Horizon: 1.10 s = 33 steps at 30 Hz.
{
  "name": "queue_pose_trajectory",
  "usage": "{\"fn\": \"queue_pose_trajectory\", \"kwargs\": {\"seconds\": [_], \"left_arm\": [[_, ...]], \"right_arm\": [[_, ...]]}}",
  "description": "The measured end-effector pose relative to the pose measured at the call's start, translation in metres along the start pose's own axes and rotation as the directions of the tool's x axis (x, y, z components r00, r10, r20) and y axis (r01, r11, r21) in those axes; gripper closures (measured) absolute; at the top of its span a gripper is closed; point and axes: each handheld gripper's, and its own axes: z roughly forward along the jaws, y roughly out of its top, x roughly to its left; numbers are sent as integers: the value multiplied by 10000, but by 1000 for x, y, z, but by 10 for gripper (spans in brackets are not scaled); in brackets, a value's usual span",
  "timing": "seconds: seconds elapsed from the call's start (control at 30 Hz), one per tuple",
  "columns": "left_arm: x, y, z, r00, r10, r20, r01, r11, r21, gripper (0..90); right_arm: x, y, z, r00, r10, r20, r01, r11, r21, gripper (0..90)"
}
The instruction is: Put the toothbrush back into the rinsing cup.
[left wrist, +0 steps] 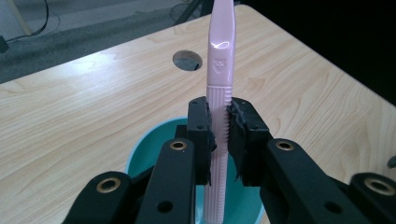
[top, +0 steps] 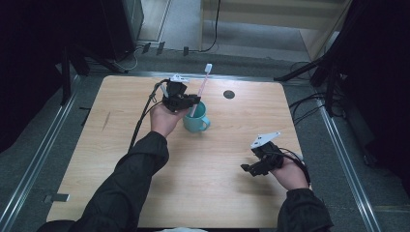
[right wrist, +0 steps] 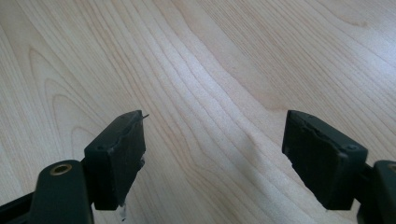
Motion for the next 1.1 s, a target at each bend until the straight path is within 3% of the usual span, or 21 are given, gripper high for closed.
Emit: {"fn": "queue_pose_trajectory", "kwargs": {"seconds": [0.27, 0.43, 0.53, 0.87, 1.1], "left_arm": [[1, -5, 7, 9999, -34, -154, 37, 9998, 199, 785], [4, -15, 13, 9994, -261, -210, 268, 9991, 317, 784], [5, -18, 17, 9994, -242, -233, 256, 9977, 621, 783], [5, -21, 22, 9996, -173, -228, 199, 9931, 1156, 780], [6, -21, 23, 9991, -336, -270, 368, 9906, 1319, 777]], "right_arm": [[0, 0, 0, 10000, 17, 21, -17, 10000, 0, 212], [-1, 0, 0, 10000, 5, 24, -5, 10000, 10, 212], [-1, 0, 0, 10000, 20, 14, -20, 10000, 18, 212], [-1, 0, 0, 10000, 11, 25, -11, 10000, 17, 212], [-1, 0, 0, 10000, 26, 23, -26, 10000, 16, 212]]}}
